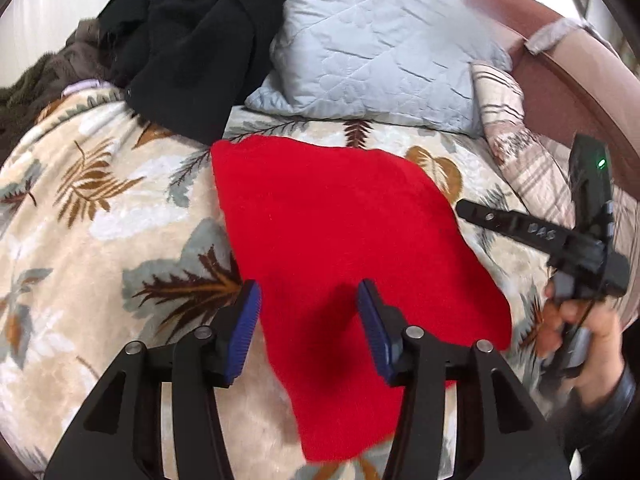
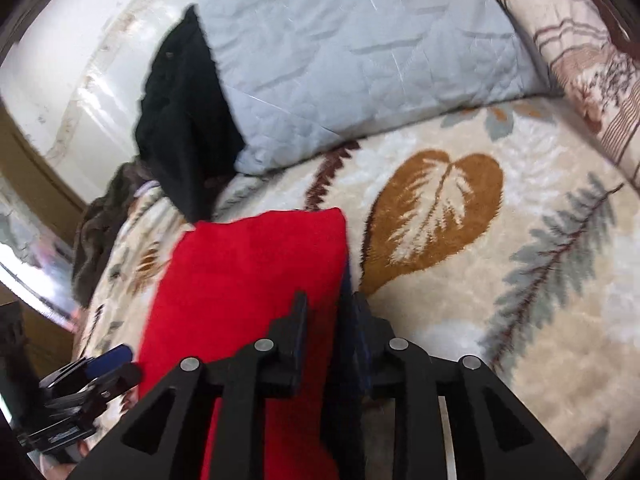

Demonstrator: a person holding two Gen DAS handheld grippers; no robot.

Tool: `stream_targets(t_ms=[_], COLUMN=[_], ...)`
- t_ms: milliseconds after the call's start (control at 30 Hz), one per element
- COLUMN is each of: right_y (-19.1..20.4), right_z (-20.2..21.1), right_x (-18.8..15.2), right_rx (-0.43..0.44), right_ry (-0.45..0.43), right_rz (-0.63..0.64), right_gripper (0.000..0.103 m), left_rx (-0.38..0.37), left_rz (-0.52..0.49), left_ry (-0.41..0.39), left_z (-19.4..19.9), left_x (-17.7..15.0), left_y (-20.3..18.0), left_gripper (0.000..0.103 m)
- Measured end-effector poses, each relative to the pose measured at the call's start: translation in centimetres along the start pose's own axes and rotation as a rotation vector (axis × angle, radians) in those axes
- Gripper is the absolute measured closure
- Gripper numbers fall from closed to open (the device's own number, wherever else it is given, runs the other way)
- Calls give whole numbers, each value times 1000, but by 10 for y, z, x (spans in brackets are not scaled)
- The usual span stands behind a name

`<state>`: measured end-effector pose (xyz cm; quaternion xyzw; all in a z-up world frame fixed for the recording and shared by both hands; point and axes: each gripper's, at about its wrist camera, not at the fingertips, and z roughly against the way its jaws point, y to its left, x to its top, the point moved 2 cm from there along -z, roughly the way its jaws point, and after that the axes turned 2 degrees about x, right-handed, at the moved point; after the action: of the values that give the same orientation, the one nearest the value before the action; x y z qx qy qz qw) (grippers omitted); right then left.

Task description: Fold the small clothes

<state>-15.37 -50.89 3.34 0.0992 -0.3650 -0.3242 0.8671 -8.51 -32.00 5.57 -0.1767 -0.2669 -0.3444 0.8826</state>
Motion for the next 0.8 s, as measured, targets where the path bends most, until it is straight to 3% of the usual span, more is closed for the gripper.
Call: stream_targets(t_ms=[100, 200, 300, 367, 500, 700, 800], right_y=[17, 33, 32, 20, 10, 21, 17], right_z=[23, 33, 16, 0, 6, 36, 25], right_x=[-16, -38, -56, -69, -69, -79, -92], right_rx=[25, 4, -51, -66, -29, -51, -86], right_ry=[4, 3, 63, 87, 68, 52, 84], right_rz=[68, 141, 152, 143, 88, 120, 134], right_gripper=[80, 80, 80, 79, 73, 67, 67], left_rx=[-12, 25, 53, 38, 35, 53, 50], left_rz=[-7, -18, -21, 11, 46, 4, 12], left_ry=[-1, 44, 107, 109, 96, 90, 94], left_z=[7, -4, -24, -31, -25, -20, -21], left_x=[-15, -33, -52, -60, -59, -61, -64], left_y=[-7, -14, -16, -12, -11, -19, -17], left_gripper=[54, 54, 53, 50, 50, 50, 49])
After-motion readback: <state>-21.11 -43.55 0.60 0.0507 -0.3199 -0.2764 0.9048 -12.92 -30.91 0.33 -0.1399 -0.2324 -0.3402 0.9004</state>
